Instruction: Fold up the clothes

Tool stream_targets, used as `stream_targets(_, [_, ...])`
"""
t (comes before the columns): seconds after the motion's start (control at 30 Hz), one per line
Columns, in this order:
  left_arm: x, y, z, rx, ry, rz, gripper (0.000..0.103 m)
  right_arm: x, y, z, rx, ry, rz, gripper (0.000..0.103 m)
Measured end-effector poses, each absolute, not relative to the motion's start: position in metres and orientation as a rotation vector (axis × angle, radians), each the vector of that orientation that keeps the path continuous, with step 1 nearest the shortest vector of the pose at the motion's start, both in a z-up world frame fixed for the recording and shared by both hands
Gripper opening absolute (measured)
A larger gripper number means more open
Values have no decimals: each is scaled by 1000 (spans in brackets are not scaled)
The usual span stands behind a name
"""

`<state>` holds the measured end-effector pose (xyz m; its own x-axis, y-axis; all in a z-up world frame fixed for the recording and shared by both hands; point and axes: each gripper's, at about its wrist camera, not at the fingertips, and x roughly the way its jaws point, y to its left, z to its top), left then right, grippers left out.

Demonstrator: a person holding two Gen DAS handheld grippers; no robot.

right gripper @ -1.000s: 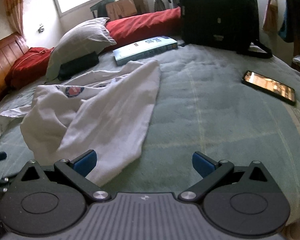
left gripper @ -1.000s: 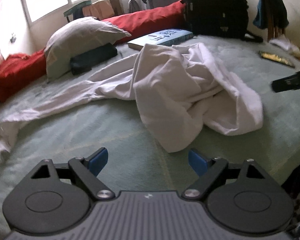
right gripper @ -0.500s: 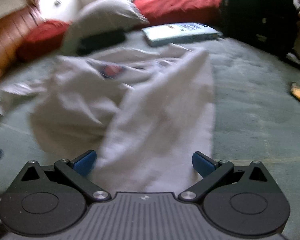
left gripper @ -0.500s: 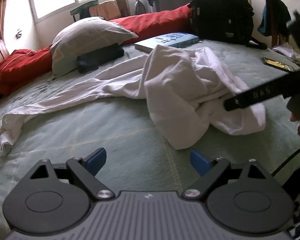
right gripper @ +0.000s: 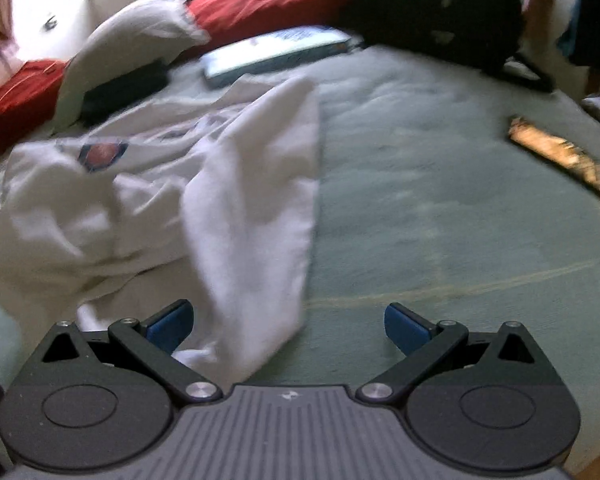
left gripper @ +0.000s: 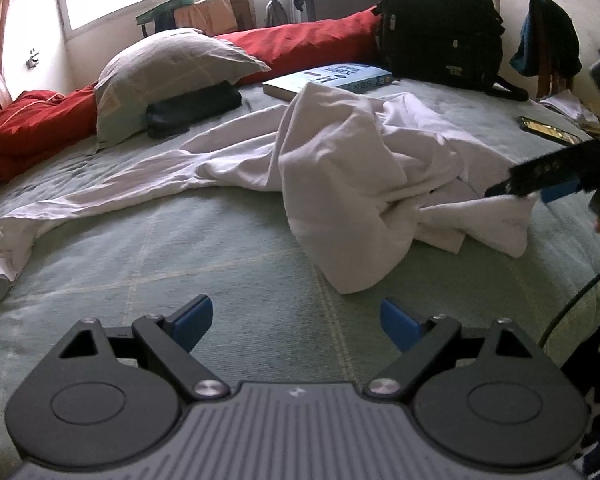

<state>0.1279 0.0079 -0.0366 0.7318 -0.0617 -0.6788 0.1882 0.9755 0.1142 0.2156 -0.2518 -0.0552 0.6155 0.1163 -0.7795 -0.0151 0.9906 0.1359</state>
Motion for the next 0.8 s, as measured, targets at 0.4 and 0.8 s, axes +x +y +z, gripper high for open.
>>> stream_targets(0.4, [125,7,-36,175,734,-137,91,218,-277,-44,-73,792,-231,103])
stream_targets(0.8, [124,9,-37,172,742,-128,91,215,-269,-62,47,900,-53,103])
